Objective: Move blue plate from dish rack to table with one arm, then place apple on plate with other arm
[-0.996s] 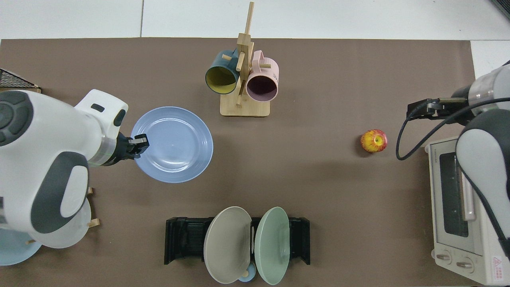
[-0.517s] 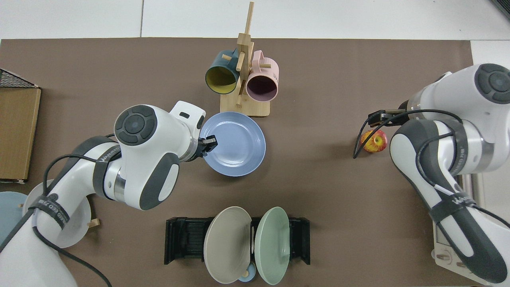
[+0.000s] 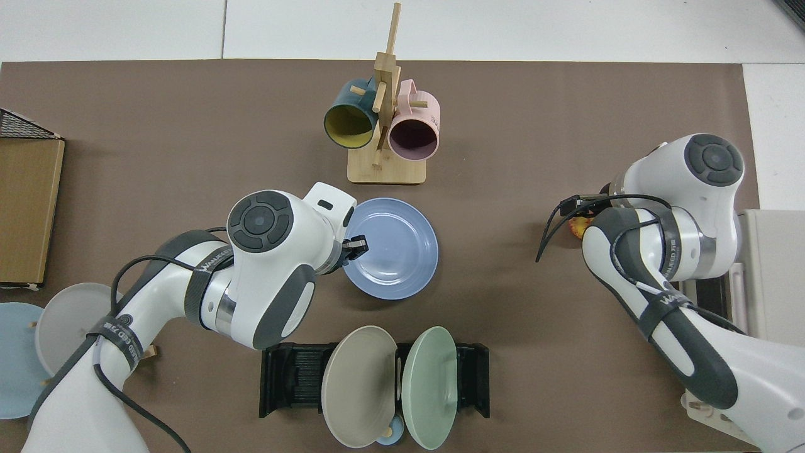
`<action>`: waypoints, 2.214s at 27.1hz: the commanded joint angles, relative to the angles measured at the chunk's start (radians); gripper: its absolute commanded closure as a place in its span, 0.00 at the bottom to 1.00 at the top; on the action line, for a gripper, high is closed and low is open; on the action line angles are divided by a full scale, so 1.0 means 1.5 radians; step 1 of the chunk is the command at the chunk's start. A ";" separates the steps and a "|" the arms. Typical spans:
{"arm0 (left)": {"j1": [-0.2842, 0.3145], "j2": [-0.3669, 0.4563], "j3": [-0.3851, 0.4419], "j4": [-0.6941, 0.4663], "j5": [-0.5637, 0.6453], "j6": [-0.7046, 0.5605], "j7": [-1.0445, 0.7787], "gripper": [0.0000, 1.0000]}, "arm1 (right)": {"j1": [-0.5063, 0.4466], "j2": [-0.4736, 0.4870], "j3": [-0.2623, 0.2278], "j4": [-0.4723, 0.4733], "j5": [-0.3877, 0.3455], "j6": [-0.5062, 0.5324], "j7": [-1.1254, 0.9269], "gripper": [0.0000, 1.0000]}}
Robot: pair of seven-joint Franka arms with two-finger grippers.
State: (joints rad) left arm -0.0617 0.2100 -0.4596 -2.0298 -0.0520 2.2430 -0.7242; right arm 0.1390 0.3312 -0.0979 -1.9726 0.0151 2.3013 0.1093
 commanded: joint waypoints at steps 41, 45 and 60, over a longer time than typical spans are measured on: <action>0.103 -0.102 0.115 0.230 0.056 -0.422 0.282 0.00 | 0.129 -0.126 0.009 0.121 0.002 -0.226 0.144 1.00; 0.101 -0.126 0.155 0.241 0.047 -0.446 0.323 0.00 | 0.201 -0.114 0.008 0.120 -0.002 -0.195 0.232 1.00; 0.104 -0.177 0.248 0.234 0.017 -0.469 0.467 0.00 | 0.374 0.032 0.007 0.178 -0.005 -0.097 0.500 1.00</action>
State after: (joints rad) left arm 0.0878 -0.0417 -0.0877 -1.6680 -0.0174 1.5513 -0.0527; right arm 0.6564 0.2764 -0.0785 -1.7729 0.0153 2.0988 0.7631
